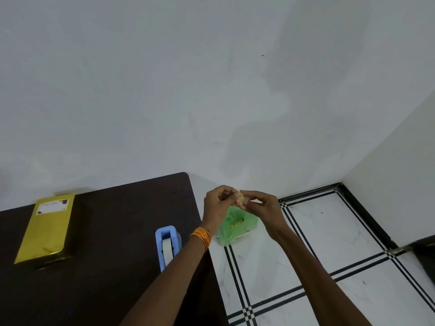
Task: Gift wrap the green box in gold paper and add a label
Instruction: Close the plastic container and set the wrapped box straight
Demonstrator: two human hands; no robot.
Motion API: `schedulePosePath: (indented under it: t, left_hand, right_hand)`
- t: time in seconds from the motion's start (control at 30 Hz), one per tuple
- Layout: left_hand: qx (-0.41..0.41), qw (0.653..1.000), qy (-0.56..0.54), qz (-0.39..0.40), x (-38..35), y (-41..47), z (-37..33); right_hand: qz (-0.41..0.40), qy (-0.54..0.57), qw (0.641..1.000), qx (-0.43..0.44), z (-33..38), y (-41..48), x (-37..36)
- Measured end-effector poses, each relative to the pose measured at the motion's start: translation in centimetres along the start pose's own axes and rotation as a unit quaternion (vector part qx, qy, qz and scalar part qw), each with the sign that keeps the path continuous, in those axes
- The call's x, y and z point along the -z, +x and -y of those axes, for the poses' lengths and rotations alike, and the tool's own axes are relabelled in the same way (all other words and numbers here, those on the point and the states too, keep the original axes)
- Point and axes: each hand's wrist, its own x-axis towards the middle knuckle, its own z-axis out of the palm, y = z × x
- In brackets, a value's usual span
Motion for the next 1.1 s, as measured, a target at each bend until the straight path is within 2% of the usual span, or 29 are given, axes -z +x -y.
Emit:
schedulePosePath:
  t: [0.13,0.37,0.53,0.7,0.77,0.97,1.1]
  left_hand:
    - [0.024,0.998,0.015,0.053,-2.2,1.1,0.5]
    - [0.028,0.999,-0.016,0.014,-10.8,2.8,0.7]
    - [0.024,0.999,0.012,-0.043,-15.9,3.7,2.2]
    - [-0.002,0.991,0.089,-0.096,-18.3,4.6,3.8]
    - [0.006,0.988,0.097,-0.122,-18.6,5.1,4.9]
    - [0.045,0.975,0.091,-0.199,-18.2,7.9,8.9]
    - [0.072,0.964,0.091,-0.239,-16.9,10.8,12.0]
  right_hand:
    - [-0.024,0.005,1.0,-0.011,-0.5,0.8,3.4]
    - [-0.061,0.016,0.998,0.023,-1.1,4.3,10.8]
    - [-0.023,0.033,0.999,-0.031,-1.4,6.8,16.3]
    - [0.017,0.131,0.978,-0.161,-2.2,8.8,18.3]
    - [0.025,0.139,0.972,-0.186,-2.9,9.8,18.5]
    - [0.013,0.092,0.978,-0.188,-6.0,12.9,18.2]
    - [0.051,0.051,0.985,-0.158,-8.3,15.0,17.7]
